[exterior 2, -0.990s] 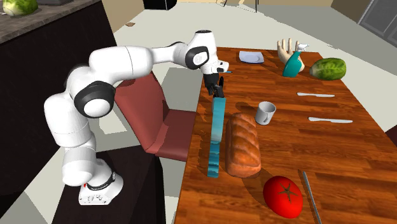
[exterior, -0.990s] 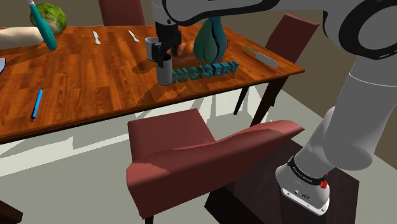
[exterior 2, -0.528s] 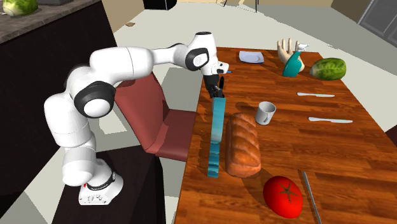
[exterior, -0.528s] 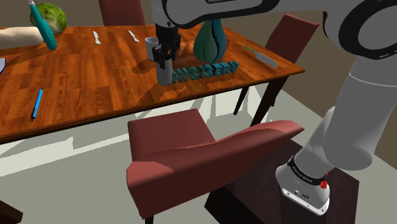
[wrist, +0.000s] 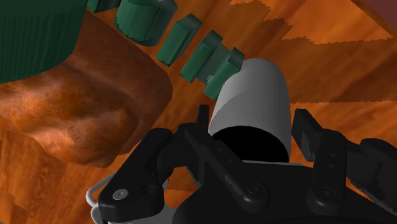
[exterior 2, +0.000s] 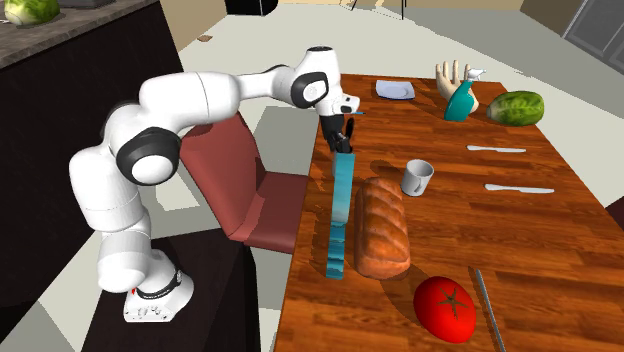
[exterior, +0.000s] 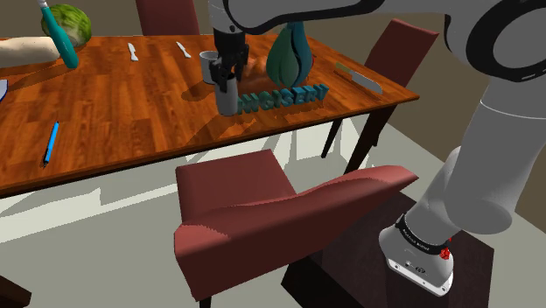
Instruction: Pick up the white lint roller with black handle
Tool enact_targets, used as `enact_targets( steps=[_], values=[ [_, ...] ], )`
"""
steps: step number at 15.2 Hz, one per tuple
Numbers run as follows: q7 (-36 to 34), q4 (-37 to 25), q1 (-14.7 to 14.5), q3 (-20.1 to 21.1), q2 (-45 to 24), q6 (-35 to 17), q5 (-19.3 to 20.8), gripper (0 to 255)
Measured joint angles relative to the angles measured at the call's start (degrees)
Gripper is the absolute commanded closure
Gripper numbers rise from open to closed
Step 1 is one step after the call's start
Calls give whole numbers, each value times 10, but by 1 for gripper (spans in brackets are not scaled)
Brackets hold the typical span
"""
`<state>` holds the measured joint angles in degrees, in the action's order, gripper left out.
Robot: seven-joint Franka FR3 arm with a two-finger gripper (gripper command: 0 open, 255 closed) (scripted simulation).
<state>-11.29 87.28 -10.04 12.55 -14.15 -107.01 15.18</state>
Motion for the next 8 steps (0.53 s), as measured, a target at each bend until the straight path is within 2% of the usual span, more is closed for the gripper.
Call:
enact_targets(
  steps=[8],
  values=[
    [12, -71, -4, 1, -7, 63, -2, 255]
  ],
)
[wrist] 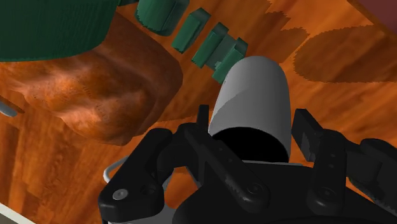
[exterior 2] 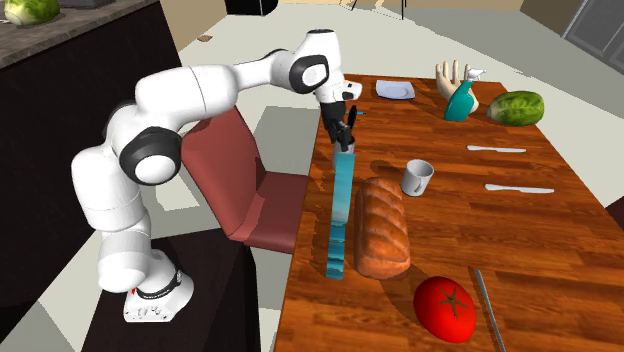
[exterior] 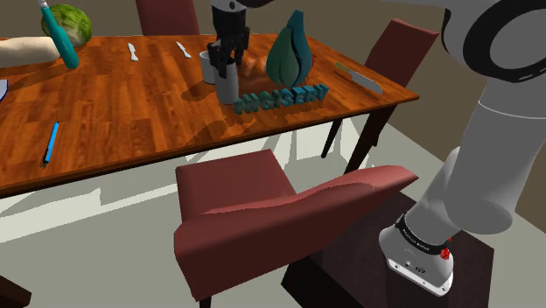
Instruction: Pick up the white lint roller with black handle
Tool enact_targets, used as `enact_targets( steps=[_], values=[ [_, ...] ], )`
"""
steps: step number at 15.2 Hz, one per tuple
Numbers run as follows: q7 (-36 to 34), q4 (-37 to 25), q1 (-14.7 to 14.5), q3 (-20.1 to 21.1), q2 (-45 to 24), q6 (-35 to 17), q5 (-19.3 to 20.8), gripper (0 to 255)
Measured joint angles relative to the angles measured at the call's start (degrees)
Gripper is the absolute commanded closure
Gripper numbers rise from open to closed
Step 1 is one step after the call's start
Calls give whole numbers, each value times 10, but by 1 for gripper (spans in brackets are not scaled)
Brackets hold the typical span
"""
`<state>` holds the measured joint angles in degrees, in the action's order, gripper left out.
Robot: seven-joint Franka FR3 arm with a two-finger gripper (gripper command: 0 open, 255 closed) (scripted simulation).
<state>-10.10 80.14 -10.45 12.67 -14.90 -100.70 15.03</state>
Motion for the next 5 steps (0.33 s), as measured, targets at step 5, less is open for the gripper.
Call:
enact_targets(
  steps=[5],
  values=[
    [7, -51, -4, 1, -11, 40, 1, 255]
  ],
)
